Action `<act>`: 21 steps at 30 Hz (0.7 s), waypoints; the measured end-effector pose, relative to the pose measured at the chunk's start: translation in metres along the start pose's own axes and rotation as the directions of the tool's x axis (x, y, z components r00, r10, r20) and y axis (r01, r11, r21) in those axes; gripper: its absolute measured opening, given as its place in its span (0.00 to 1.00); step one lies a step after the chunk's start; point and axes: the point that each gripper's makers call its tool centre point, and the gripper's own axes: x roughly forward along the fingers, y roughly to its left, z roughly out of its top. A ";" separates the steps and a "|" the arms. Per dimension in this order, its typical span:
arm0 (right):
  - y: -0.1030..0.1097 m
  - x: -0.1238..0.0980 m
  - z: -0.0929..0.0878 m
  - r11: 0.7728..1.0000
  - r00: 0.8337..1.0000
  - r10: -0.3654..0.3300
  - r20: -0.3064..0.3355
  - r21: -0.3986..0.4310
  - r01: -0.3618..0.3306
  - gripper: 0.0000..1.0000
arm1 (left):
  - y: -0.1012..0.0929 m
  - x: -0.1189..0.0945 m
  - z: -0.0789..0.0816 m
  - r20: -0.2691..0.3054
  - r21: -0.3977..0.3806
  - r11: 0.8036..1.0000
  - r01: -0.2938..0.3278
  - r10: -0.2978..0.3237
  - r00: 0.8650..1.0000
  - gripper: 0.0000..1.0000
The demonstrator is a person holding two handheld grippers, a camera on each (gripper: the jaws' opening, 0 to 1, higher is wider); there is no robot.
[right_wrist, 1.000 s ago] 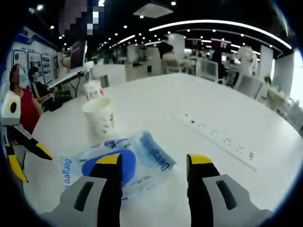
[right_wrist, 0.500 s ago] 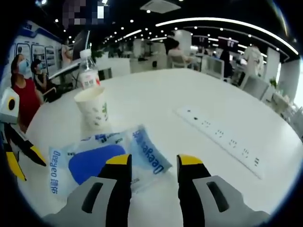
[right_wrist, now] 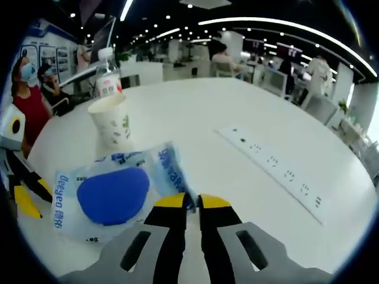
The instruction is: Arrange the tabletop items into an orderly group along one side of the table until the central work area is clear of visible clutter.
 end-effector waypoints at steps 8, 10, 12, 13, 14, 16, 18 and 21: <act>0.001 -0.004 -0.004 1.000 1.000 0.008 -0.025 -0.013 -0.008 0.04 | 0.014 0.002 -0.003 -0.028 0.049 0.995 -0.087 0.088 0.996 0.06; 0.002 -0.006 -0.007 1.000 0.999 0.022 -0.032 0.003 -0.022 0.03 | 0.017 0.001 -0.006 -0.051 0.062 0.993 -0.103 0.106 0.993 0.05; 0.000 -0.008 -0.010 1.000 0.999 0.017 -0.036 0.009 -0.017 0.03 | 0.016 0.000 -0.003 -0.043 0.081 0.991 -0.105 0.109 0.993 0.04; 0.000 -0.010 -0.011 1.000 0.999 0.018 -0.037 0.017 -0.017 0.03 | 0.016 -0.001 -0.002 -0.039 0.092 0.990 -0.107 0.111 0.993 0.03; -0.002 -0.012 -0.011 1.000 0.999 0.010 -0.033 0.025 -0.009 0.03 | 0.017 -0.002 -0.001 -0.035 0.102 0.989 -0.109 0.113 0.993 0.03; -0.001 -0.017 -0.014 0.999 0.999 0.008 -0.047 0.036 -0.007 0.02 | 0.018 -0.004 0.003 -0.027 0.122 0.986 -0.118 0.122 0.992 0.02; 0.001 -0.024 -0.015 1.000 0.998 0.010 -0.056 0.020 -0.009 0.02 | 0.020 -0.006 0.005 -0.036 0.194 0.972 -0.131 0.140 0.989 0.01; 0.000 -0.037 -0.019 1.000 0.998 -0.007 -0.068 0.004 0.007 0.02 | 0.013 -0.010 0.015 -0.016 0.214 0.970 -0.118 0.125 0.992 0.01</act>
